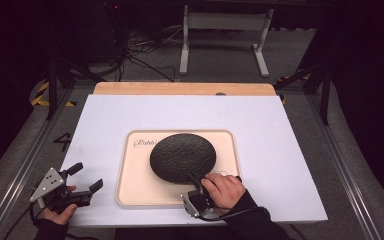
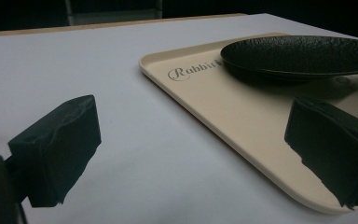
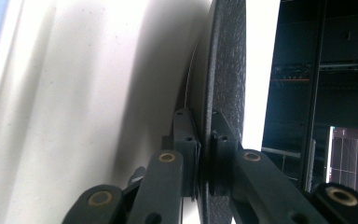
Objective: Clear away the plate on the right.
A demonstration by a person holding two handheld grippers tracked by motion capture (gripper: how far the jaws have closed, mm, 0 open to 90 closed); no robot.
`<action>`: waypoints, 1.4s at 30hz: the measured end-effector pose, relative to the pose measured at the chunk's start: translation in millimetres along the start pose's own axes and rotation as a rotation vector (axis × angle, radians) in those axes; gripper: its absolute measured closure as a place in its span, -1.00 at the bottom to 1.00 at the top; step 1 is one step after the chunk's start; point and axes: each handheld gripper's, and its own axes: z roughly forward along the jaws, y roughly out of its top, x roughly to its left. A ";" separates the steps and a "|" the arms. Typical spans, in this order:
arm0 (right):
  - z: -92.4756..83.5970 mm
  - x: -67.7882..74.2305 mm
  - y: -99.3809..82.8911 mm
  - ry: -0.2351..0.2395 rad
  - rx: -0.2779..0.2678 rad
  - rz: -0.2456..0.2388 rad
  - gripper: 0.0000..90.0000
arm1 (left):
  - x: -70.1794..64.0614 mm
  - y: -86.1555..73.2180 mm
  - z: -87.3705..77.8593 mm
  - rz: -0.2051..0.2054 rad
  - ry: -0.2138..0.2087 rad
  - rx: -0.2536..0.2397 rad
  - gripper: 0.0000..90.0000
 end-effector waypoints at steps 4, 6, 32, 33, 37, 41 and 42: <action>0.8 1.2 -0.2 0.008 -0.002 -0.003 0.88 | -0.1 0.0 0.0 0.001 0.001 0.000 -0.90; 0.8 1.4 -0.6 0.017 -0.003 0.007 0.86 | -0.3 0.0 0.0 0.000 0.003 0.002 -0.90; 11.3 12.2 -1.6 0.100 -0.006 0.007 0.64 | -0.4 0.2 0.1 0.004 0.003 0.007 -0.90; 10.8 12.6 -1.7 0.103 -0.001 0.015 0.64 | -0.3 0.3 0.1 0.006 0.001 0.007 -0.90; 11.2 11.9 -1.9 0.103 -0.008 0.004 0.63 | -0.5 0.2 0.1 0.004 0.003 0.007 -0.90; 10.6 12.7 -2.5 0.103 -0.005 0.001 0.59 | -0.4 0.2 0.1 0.004 0.002 0.007 -0.90; 10.5 12.6 -2.5 0.100 -0.003 -0.004 0.55 | -0.4 0.2 0.1 0.004 0.002 0.008 -0.90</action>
